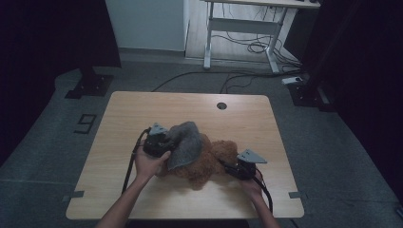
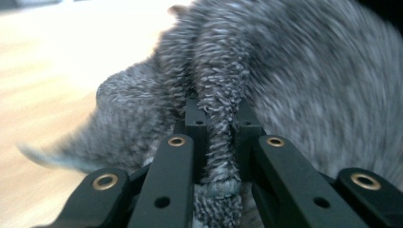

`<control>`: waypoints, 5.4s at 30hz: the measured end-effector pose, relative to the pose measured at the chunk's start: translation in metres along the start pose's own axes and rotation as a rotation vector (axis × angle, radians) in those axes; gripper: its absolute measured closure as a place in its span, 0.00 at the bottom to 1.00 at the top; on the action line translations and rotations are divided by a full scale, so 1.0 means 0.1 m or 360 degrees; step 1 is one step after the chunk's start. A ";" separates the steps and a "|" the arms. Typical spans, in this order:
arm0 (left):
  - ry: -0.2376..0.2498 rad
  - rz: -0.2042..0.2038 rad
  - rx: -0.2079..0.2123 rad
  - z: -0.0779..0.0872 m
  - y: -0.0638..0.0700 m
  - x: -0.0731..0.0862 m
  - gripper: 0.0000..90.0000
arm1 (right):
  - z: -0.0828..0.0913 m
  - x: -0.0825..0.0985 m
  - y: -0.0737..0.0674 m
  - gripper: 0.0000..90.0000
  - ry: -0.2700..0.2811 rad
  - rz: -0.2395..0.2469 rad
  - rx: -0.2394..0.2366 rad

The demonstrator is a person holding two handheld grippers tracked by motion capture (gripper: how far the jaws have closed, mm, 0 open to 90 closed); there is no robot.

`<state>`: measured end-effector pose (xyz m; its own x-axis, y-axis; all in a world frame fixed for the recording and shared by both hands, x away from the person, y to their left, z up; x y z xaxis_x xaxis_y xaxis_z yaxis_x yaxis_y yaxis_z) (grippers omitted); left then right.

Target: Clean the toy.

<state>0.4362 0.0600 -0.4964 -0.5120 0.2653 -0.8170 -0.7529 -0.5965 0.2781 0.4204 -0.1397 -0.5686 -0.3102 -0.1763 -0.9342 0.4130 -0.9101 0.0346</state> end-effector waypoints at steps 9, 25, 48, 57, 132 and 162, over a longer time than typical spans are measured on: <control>-0.0053 -0.0194 0.0157 -0.84 0.73 -0.59 0.90 | -0.02 -0.02 -0.01 0.53 0.0012 0.0016 0.0037; -0.0255 -0.0171 0.0000 -0.95 0.36 -0.19 0.90 | -0.02 -0.03 -0.03 0.53 0.0021 0.0048 0.0061; -0.0116 -0.0153 -0.0129 -0.11 0.02 -0.07 0.89 | -0.38 -0.17 0.04 0.54 0.0027 -0.0020 0.0180; -0.0116 -0.0003 -0.0202 -0.42 -0.50 -0.20 0.89 | -0.81 -0.36 0.15 0.53 0.0045 -0.0007 0.0232; -0.0103 -0.0312 -0.0218 -0.23 0.24 -0.10 0.90 | 0.03 0.02 0.02 0.45 -0.0039 -0.0048 0.0171; -0.0019 -0.0104 -0.0331 0.33 -0.41 0.07 0.90 | 0.03 0.03 0.02 0.45 -0.0030 -0.0053 0.0188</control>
<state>0.4498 0.1116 -0.4970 -0.4704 0.3168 -0.8236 -0.6838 -0.7208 0.1133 0.4181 -0.1435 -0.5701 -0.3383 -0.1514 -0.9288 0.2990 -0.9531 0.0465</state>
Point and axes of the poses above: each handheld gripper's, and its own axes: z roughly backward along the jaws, x roughly out of its underside, y roughly to its right, the point moved 10 cm from there along -z, roughly forward along the jaws, and after that the axes turned 14 degrees about x, right-handed, at the moved point
